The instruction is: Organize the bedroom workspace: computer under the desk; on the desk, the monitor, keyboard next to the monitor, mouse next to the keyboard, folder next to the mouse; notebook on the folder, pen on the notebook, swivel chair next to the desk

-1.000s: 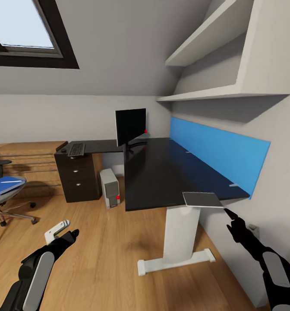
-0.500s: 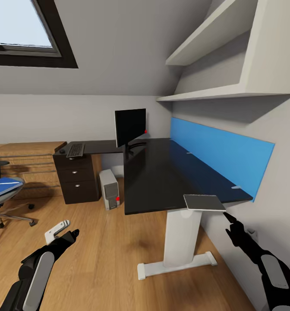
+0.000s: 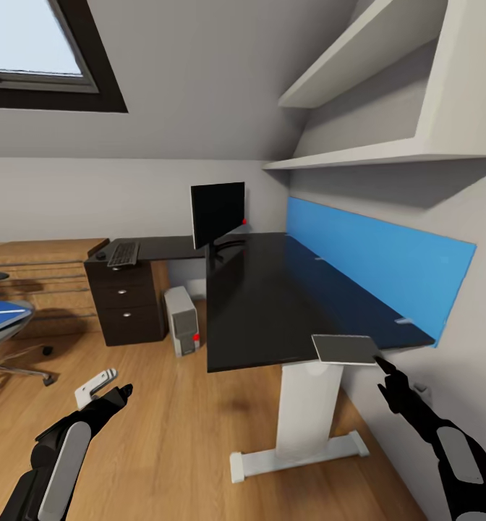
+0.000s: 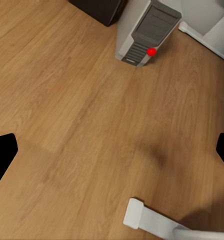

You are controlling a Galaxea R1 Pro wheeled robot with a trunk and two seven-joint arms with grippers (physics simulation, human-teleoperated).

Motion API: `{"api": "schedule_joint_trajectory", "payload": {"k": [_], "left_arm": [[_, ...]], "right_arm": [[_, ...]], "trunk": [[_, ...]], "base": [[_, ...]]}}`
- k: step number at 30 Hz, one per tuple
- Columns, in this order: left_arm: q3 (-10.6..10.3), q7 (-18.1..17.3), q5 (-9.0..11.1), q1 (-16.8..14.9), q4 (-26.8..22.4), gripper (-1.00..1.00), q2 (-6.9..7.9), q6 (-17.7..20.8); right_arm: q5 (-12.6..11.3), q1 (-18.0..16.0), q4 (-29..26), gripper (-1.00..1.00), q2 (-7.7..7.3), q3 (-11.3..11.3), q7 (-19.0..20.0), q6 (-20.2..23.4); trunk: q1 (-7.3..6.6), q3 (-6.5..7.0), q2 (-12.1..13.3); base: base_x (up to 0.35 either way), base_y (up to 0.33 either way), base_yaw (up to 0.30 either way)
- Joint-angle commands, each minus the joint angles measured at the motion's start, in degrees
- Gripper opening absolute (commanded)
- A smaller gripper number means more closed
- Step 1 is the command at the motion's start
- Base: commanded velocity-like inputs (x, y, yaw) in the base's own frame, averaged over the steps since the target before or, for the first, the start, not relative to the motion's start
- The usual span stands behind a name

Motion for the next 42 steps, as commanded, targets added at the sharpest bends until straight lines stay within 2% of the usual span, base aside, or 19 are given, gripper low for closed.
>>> {"api": "schedule_joint_trajectory", "payload": {"k": [1,31,32,42], "left_arm": [[0.0,0.5,0.6,0.0,-0.1,1.0,0.02,0.2],[0.0,0.5,0.5,0.0,1.0,1.0,0.02,0.2],[0.0,0.6,0.5,0.0,1.0,1.0,0.02,0.2],[0.0,0.6,0.5,0.0,1.1,1.0,0.02,0.2]], "right_arm": [[-0.2,-0.1,0.0,1.0,0.03,-0.2,0.1,0.4],[-0.1,-0.1,0.0,1.0,0.07,-0.1,0.1,0.3],[-0.1,-0.1,0.0,-1.0,0.07,-0.1,0.1,0.3],[0.0,-0.1,-0.1,-1.0,0.07,0.0,0.1,0.3]], "trunk": [[0.01,-0.06,0.0],[0.01,-0.06,0.0],[0.01,-0.06,0.0],[0.01,-0.06,0.0]], "base": [[0.144,0.09,0.0],[0.097,0.034,0.0],[0.003,0.0,0.0],[0.001,0.0,0.0]]}}
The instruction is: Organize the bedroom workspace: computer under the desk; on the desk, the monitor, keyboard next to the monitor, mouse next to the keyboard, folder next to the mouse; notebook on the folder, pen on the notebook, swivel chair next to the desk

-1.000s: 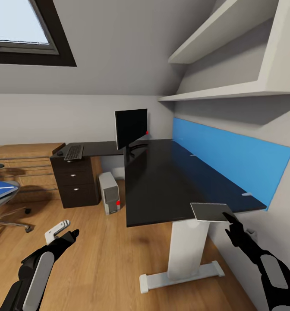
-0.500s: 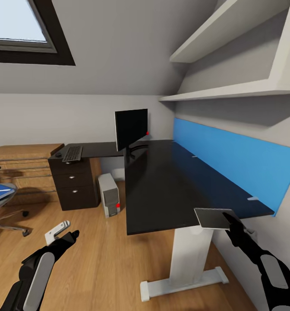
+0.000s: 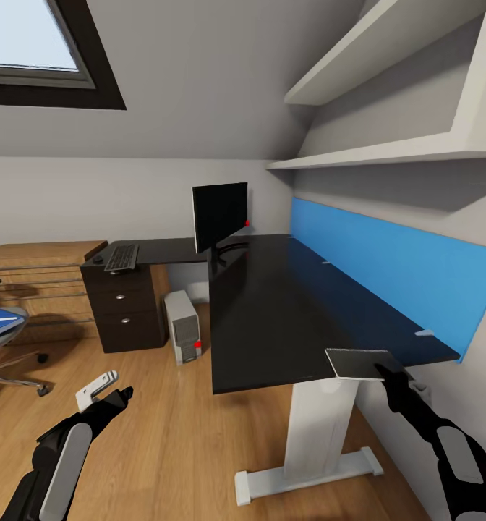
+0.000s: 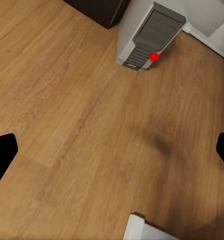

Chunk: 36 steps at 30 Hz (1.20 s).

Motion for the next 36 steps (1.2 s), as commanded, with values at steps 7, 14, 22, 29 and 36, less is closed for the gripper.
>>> {"api": "schedule_joint_trajectory", "payload": {"k": [7,14,22,29,36], "left_arm": [[0.0,0.5,0.6,0.0,-0.1,1.0,0.01,0.2],[0.0,0.5,0.6,0.0,-0.1,1.0,0.01,0.2],[0.0,0.5,0.6,0.0,0.0,1.0,0.01,0.2],[0.0,0.5,0.6,0.0,0.0,1.0,0.01,0.2],[-0.1,0.5,0.6,0.0,0.0,1.0,-0.02,0.2]], "right_arm": [[0.6,0.0,0.0,-1.0,0.05,-0.1,0.0,0.2],[0.6,0.0,-1.4,-1.0,0.12,0.1,0.4,0.1],[0.6,0.0,-6.9,-1.0,0.83,0.1,0.8,0.7],[0.8,0.1,-7.3,-1.0,0.66,0.4,1.1,0.9],[1.9,2.1,-10.0,-1.0,0.56,1.7,3.9,0.9]], "trunk": [[-0.01,-0.07,0.0],[-0.01,-0.07,0.0],[-0.01,-0.07,0.0],[-0.01,-0.07,0.0],[-0.01,-0.07,0.0]], "base": [[0.0,0.0,0.0],[0.0,0.0,0.0],[0.0,0.0,0.0],[0.0,0.0,0.0],[0.0,0.0,0.0]]}}
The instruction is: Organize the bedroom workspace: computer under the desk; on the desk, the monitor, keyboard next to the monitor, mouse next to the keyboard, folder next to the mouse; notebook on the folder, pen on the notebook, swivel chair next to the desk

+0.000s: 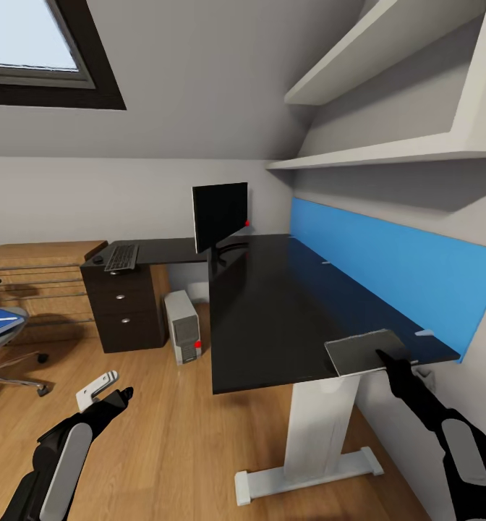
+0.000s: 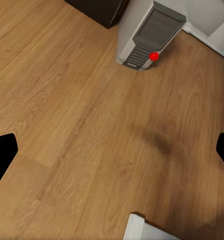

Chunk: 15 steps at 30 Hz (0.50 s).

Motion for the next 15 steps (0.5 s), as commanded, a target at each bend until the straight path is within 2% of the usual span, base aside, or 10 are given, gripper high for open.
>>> {"api": "schedule_joint_trajectory", "payload": {"k": [1,4,10,13,15], "left_arm": [[0.0,0.5,0.6,0.0,-0.1,1.0,0.02,0.2],[0.0,0.5,0.6,0.0,-0.1,1.0,0.04,0.2],[0.0,0.5,0.6,0.0,-0.1,1.0,0.17,0.2],[0.0,0.5,0.5,0.0,-0.1,1.0,0.27,0.1],[0.0,0.5,0.5,0.0,-0.1,1.0,0.18,0.1]], "right_arm": [[0.0,0.4,-0.8,-1.0,0.07,-0.1,0.4,0.4],[0.2,3.0,-5.4,-1.0,0.18,0.1,1.5,0.4],[0.2,4.3,-7.7,-1.0,0.46,0.2,1.7,0.4],[0.2,4.4,-8.0,-1.0,0.51,1.1,1.5,0.3],[0.7,4.4,-9.1,-1.0,0.55,2.8,1.3,0.2]], "trunk": [[-0.01,-0.06,0.0],[-0.01,-0.06,0.0],[-0.01,-0.06,0.0],[-0.01,-0.06,0.0],[-0.01,-0.06,0.0]], "base": [[0.0,0.0,0.0],[0.0,0.0,0.0],[0.0,0.0,0.012],[-0.008,0.002,0.186],[-0.14,0.121,0.254]]}}
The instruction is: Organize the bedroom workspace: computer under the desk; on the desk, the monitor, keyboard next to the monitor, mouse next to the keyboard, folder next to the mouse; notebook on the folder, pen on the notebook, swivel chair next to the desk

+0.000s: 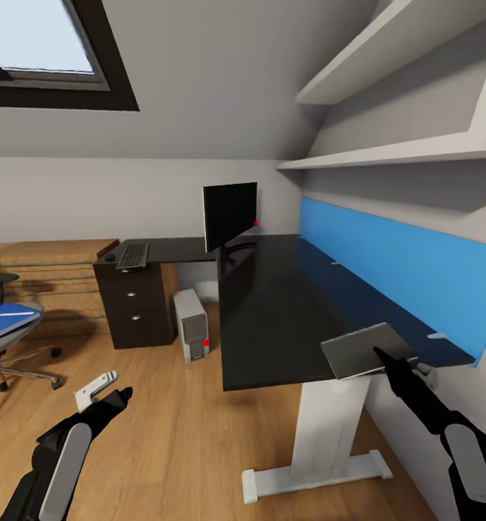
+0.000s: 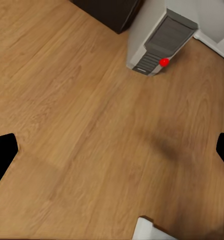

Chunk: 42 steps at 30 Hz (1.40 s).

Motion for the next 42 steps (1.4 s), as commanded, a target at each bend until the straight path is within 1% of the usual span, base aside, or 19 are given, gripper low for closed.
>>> {"api": "schedule_joint_trajectory", "payload": {"k": [1,7,14,16,17,19,21,23,27,33,35,42], "left_arm": [[0.0,0.5,0.6,0.0,0.0,1.0,0.0,0.1],[0.0,0.5,0.5,0.0,0.0,1.0,-0.01,0.1],[-0.4,0.5,0.6,0.0,0.1,1.0,-0.22,0.1],[-1.9,0.5,0.6,0.0,0.4,1.0,-0.23,0.1],[-3.5,0.6,0.5,0.0,0.5,1.0,-0.14,0.0],[-5.3,0.7,0.5,0.0,0.7,1.0,-0.07,-0.1],[-6.4,0.7,0.5,0.0,1.0,1.0,-0.05,-0.1],[-6.8,0.7,0.5,0.0,1.2,1.0,-0.05,-0.1],[-7.4,0.8,0.5,0.0,1.6,1.0,-0.04,-0.2],[-7.6,0.7,0.5,0.0,1.7,1.0,-0.04,-0.2],[-7.6,0.6,0.5,0.0,1.7,1.0,-0.03,-0.1],[-7.7,0.7,0.5,0.0,1.6,1.0,-0.04,-0.1]], "right_arm": [[-0.1,0.0,-0.2,-1.0,0.02,0.1,0.0,0.4],[0.9,0.0,-1.0,-1.0,0.01,0.9,0.0,0.5],[2.7,0.1,-1.0,-1.0,0.0,1.1,0.1,0.6],[2.9,0.1,-1.0,-1.0,0.03,1.1,0.3,0.6],[2.9,0.1,-1.1,-1.0,0.05,1.2,0.4,0.6],[3.0,0.1,-1.1,-1.0,0.07,1.6,0.5,0.6],[3.0,0.1,-1.1,-1.0,0.04,2.3,0.6,0.6],[2.9,0.1,-1.2,-1.0,0.03,2.7,0.6,0.6],[2.7,0.1,-1.6,-1.0,0.07,3.4,1.3,0.5],[2.6,0.1,-1.8,-1.0,0.05,3.5,1.5,0.5],[2.6,0.1,-1.8,-1.0,0.06,3.5,1.6,0.5],[2.6,0.1,-1.8,-1.0,0.0,3.5,1.6,0.6]], "trunk": [[-0.02,-0.06,0.0],[-0.02,-0.06,0.0],[-0.02,-0.06,0.0],[-0.02,-0.06,0.0],[-0.02,-0.06,0.0],[-0.02,-0.06,0.0],[-0.02,-0.06,0.0],[-0.02,-0.06,0.0],[-0.02,-0.06,0.0],[-0.02,-0.06,0.0],[-0.02,-0.06,0.0],[-1.56,1.2,2.8]], "base": [[-0.182,0.163,0.263],[-0.218,0.214,0.225],[-0.231,0.258,0.032],[-0.241,0.25,0.005],[-0.243,0.247,0.003],[-0.244,0.246,0.002],[-0.245,0.246,0.001],[-0.245,0.245,0.001],[-0.246,0.245,0.0],[-0.238,0.255,0.0],[-0.045,0.045,0.0],[-0.008,0.008,0.0]]}}
